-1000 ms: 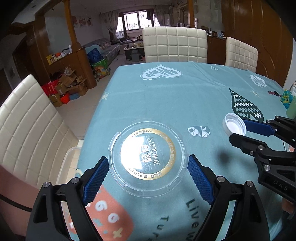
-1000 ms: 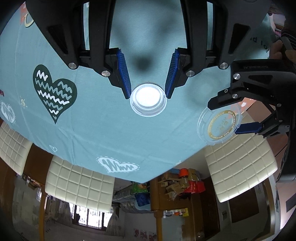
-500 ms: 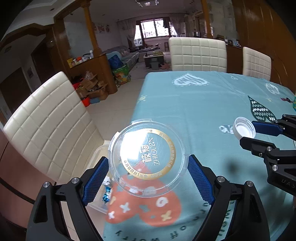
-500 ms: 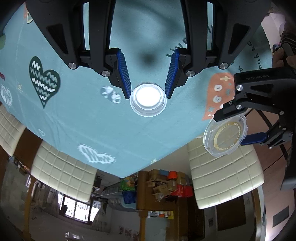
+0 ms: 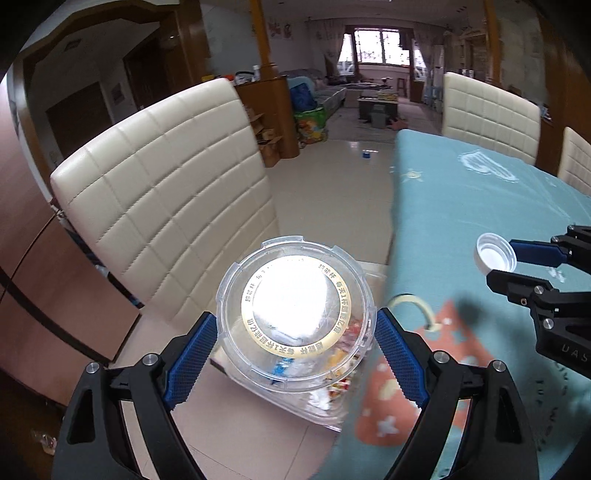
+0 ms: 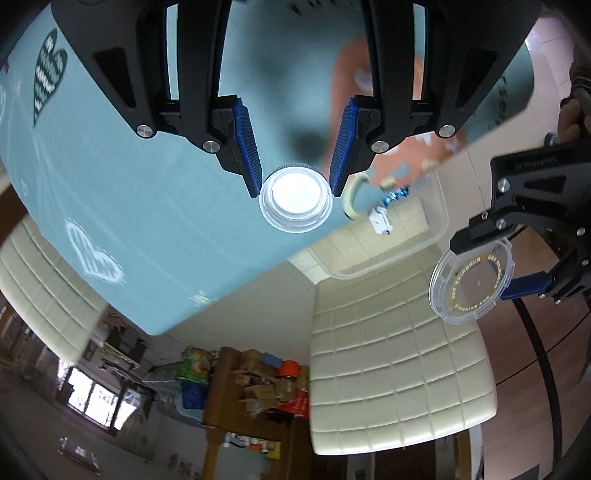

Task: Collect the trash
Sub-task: 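Lift the clear lid and white cap and carry them over the bin, then open the left tool over the bin while the right tool releases the white cap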

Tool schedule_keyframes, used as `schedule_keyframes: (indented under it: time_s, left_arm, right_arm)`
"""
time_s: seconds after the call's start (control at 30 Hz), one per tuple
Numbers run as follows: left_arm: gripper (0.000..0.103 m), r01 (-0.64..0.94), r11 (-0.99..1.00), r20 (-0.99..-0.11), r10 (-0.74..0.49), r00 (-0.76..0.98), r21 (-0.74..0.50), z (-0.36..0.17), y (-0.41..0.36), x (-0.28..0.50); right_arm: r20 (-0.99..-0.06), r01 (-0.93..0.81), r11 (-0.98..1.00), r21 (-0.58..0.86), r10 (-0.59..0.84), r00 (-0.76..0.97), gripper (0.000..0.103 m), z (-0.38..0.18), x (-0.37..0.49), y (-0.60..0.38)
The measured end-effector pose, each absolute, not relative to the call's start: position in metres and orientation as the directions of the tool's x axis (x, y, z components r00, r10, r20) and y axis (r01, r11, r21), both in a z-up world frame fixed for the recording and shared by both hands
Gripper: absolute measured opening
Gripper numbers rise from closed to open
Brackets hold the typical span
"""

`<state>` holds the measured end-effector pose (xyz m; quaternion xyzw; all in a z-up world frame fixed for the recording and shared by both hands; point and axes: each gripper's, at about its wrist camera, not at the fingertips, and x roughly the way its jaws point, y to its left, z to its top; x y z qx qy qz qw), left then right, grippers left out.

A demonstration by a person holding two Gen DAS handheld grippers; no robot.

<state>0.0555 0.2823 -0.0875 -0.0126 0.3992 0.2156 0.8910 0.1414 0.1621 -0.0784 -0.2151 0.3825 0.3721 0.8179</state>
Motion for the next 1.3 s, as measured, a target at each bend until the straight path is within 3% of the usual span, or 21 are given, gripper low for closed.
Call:
schedule_keyframes:
  time_s: [0.33,0.57,0.97,1.0,1.07,1.3]
  left_arm:
    - [0.085,-0.378,0.918,-0.729,0.339,0.594,0.119,-0.096,0.319,0.076]
    - [0.092,-0.389,0.918,-0.734,0.321,0.598,0.084,-0.111,0.332,0.082]
    - [0.092,-0.47,0.875,-0.75,0.389,0.535,0.118,-0.125,0.349,0.064]
    - [0.092,-0.475,0.872,-0.756,0.387,0.528,0.115,-0.127,0.349,0.062]
    - [0.092,-0.475,0.873,-0.762,0.384,0.521,0.115,-0.13,0.348,0.06]
    - [0.092,-0.468,0.875,-0.764,0.386,0.517,0.126,-0.132,0.341,0.059]
  right_arm:
    - [-0.777,-0.786,0.615,-0.064,0.464,0.426,0.039,-0.077,0.167,0.224]
    - [-0.792,-0.793,0.606,-0.062,0.453,0.409,0.039,-0.089,0.175,0.235]
    - [-0.813,-0.829,0.559,0.001,0.484,0.325,0.041,-0.106,0.172,0.262]
    - [-0.812,-0.83,0.557,0.018,0.492,0.313,0.045,-0.105,0.174,0.262]
    - [-0.812,-0.825,0.562,0.053,0.505,0.292,0.074,-0.104,0.176,0.262]
    - [-0.798,-0.798,0.6,0.061,0.509,0.322,0.073,-0.099,0.18,0.25]
